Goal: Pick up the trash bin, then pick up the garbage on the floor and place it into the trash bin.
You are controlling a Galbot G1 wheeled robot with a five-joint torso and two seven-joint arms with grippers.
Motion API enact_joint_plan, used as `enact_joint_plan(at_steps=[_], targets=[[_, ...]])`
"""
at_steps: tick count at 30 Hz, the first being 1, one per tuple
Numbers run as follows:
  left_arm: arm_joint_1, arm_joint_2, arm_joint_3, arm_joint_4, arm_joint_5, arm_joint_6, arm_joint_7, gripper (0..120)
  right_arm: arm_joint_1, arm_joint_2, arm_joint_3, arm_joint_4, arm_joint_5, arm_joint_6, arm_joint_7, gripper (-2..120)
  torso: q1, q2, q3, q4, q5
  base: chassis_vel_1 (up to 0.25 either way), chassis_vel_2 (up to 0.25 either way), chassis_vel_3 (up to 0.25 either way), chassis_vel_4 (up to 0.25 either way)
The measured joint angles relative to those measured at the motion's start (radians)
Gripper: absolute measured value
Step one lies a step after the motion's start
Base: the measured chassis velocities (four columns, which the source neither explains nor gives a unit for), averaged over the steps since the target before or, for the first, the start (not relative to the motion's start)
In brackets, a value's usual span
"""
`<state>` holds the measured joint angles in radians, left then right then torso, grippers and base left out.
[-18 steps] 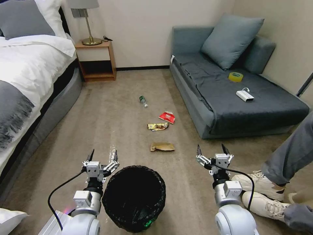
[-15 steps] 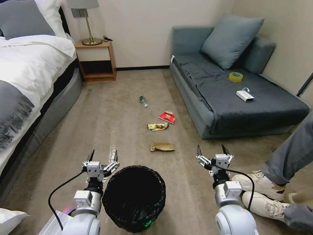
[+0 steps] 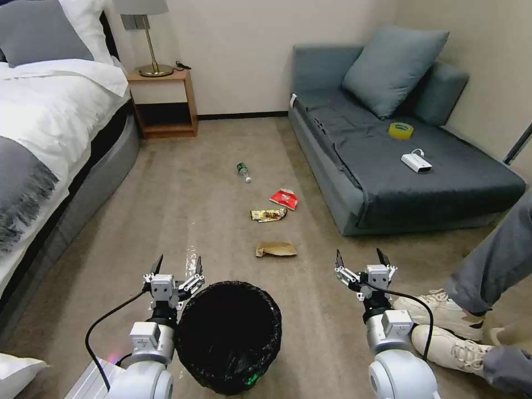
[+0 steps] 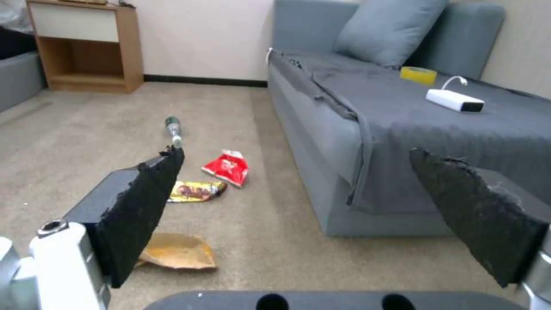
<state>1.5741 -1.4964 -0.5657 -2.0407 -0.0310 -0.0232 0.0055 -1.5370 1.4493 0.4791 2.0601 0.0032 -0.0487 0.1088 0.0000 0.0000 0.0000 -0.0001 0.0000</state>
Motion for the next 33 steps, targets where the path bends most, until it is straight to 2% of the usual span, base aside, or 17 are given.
enact_joint_plan(at_steps=[9, 11, 12, 13, 15, 16, 17, 20, 21, 22, 26, 27, 28, 31, 32, 33], targets=[[-0.003, 0.001, 0.008, 0.008, 0.008, 0.010, -0.012, 100, -0.004, 0.016, 0.022, -0.019, -0.001, 0.015, -0.032, 100, 0.000, 0.000, 0.000, -0.0001, -0.0001, 0.000, 0.000, 0.000, 0.000], [0.027, 0.017, 0.028, -0.023, 0.000, 0.035, -0.063, 100, -0.044, 0.048, 0.030, -0.012, -0.041, 0.034, 0.000, 100, 0.000, 0.000, 0.000, 0.0004, 0.0000, 0.000, 0.000, 0.000, 0.000], [0.055, 0.031, 0.045, -0.050, -0.007, 0.058, -0.111, 100, -0.095, 0.083, 0.038, -0.004, -0.086, 0.052, 0.039, 100, 0.000, 0.000, 0.000, 0.0002, 0.0001, 0.000, 0.000, 0.000, 0.000], [0.055, 0.031, 0.045, -0.050, -0.007, 0.058, -0.111, 100, -0.095, 0.083, 0.038, -0.004, -0.086, 0.052, 0.039, 100, 0.000, 0.000, 0.000, 0.0002, 0.0001, 0.000, 0.000, 0.000, 0.000], [0.105, 0.058, 0.080, -0.101, -0.021, 0.100, -0.198, 100, -0.186, 0.148, 0.055, 0.016, -0.160, 0.087, 0.108, 100, 0.000, 0.000, 0.000, -0.0009, -0.0001, 0.000, 0.000, 0.000, 0.000], [0.130, 0.071, 0.097, -0.125, -0.028, 0.121, -0.241, 100, -0.201, 0.158, 0.060, 0.042, -0.159, 0.087, 0.112, 100, 0.000, 0.000, 0.000, -0.0005, 0.0001, 0.000, 0.000, 0.000, 0.000], [0.130, 0.071, 0.097, -0.125, -0.028, 0.121, -0.241, 100, -0.201, 0.158, 0.060, 0.042, -0.159, 0.087, 0.112, 100, 0.000, 0.000, 0.000, -0.0005, 0.0001, 0.000, 0.000, 0.000, 0.000], [0.159, 0.096, 0.116, -0.175, -0.064, 0.175, -0.310, 100, -0.207, 0.163, 0.067, 0.093, -0.134, 0.072, 0.105, 100, 0.000, 0.000, 0.000, 0.0006, -0.0009, 0.000, 0.000, 0.000, 0.000], [0.137, 0.120, 0.108, -0.233, -0.109, 0.222, -0.339, 100, -0.207, 0.148, 0.068, 0.124, -0.099, 0.035, 0.099, 100, 0.000, 0.000, 0.000, -0.0002, 0.0005, 0.000, 0.000, 0.000, 0.000], [0.137, 0.120, 0.108, -0.233, -0.109, 0.222, -0.339, 100, -0.207, 0.148, 0.068, 0.124, -0.099, 0.035, 0.099, 100, 0.000, 0.000, 0.000, -0.0002, 0.0005, 0.000, 0.000, 0.000, 0.000], [0.113, 0.163, 0.094, -0.299, -0.177, 0.351, -0.363, 100, -0.206, 0.062, 0.065, 0.195, 0.007, -0.084, 0.103, 100, 0.000, 0.000, 0.000, 0.0000, 0.0003, 0.000, 0.000, 0.000, 0.000], [0.110, 0.174, 0.090, -0.305, -0.202, 0.390, -0.368, 100, -0.206, 0.038, 0.062, 0.209, 0.038, -0.118, 0.111, 100, 0.000, 0.000, 0.000, 0.0002, 0.0002, 0.000, 0.000, 0.000, 0.000], [0.110, 0.174, 0.090, -0.305, -0.202, 0.390, -0.368, 100, -0.206, 0.038, 0.062, 0.209, 0.038, -0.118, 0.111, 100, 0.000, 0.000, 0.000, 0.0002, 0.0002, 0.000, 0.000, 0.000, 0.000], [0.099, 0.212, 0.080, -0.308, -0.273, 0.505, -0.379, 100, -0.203, -0.035, 0.059, 0.245, 0.142, -0.215, 0.143, 100, 0.000, 0.000, 0.000, 0.0000, 0.0001, 0.000, 0.000, 0.000, 0.000], [0.099, 0.212, 0.080, -0.308, -0.273, 0.505, -0.379, 100, -0.203, -0.035, 0.059, 0.245, 0.142, -0.215, 0.143, 100, 0.000, 0.000, 0.000, 0.0000, 0.0001, 0.000, 0.000, 0.000, 0.000], [0.095, 0.222, 0.080, -0.304, -0.296, 0.536, -0.387, 100, -0.201, -0.057, 0.060, 0.253, 0.170, -0.237, 0.149, 100, 0.000, 0.000, 0.000, 0.0000, 0.0001, 0.000, 0.000, 0.000, 0.000]])
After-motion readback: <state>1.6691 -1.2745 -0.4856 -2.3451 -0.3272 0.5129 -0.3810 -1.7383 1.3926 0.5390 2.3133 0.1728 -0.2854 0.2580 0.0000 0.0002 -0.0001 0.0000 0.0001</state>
